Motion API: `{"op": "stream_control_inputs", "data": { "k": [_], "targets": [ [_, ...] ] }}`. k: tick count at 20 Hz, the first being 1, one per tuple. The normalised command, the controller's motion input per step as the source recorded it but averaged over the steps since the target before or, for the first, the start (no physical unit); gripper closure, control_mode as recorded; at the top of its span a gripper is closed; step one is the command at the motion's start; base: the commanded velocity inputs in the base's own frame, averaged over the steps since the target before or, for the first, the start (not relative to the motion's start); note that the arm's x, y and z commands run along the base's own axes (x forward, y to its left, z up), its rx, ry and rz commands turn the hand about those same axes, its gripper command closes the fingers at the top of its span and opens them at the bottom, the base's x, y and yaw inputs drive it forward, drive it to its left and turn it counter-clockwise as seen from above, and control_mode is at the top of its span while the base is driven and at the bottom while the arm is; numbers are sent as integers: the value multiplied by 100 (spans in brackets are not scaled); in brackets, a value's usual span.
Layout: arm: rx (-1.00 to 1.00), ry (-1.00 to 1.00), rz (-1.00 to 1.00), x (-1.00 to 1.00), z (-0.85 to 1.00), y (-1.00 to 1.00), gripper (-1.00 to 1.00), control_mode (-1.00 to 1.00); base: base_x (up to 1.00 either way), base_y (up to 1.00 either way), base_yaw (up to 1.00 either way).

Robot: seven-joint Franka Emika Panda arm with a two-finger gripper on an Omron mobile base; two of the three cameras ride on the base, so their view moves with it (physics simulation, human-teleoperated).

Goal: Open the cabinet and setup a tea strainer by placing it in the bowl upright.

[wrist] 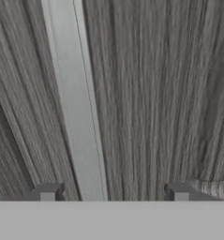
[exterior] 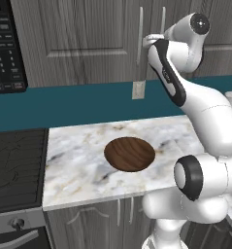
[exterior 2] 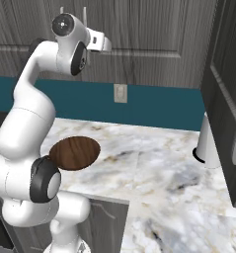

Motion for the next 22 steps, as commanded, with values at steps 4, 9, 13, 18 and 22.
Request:
{"op": "stream_control_inputs", "data": {
  "k": [4, 9, 13, 18, 22],
  "targets": [
    [0, 0, 0, 13, 0, 0, 100, -100, 0, 0, 0],
    [0, 0, 0, 11, 0, 0, 100, -100, 0, 0, 0],
    [0, 0, 0, 6, 0, 1, 100, -100, 0, 0, 0],
    [0, -3, 0, -12, 0, -23, 100, -100, 0, 0, 0],
    [0, 0, 0, -33, 0, -33, 100, -100, 0, 0, 0]
  ]
}}
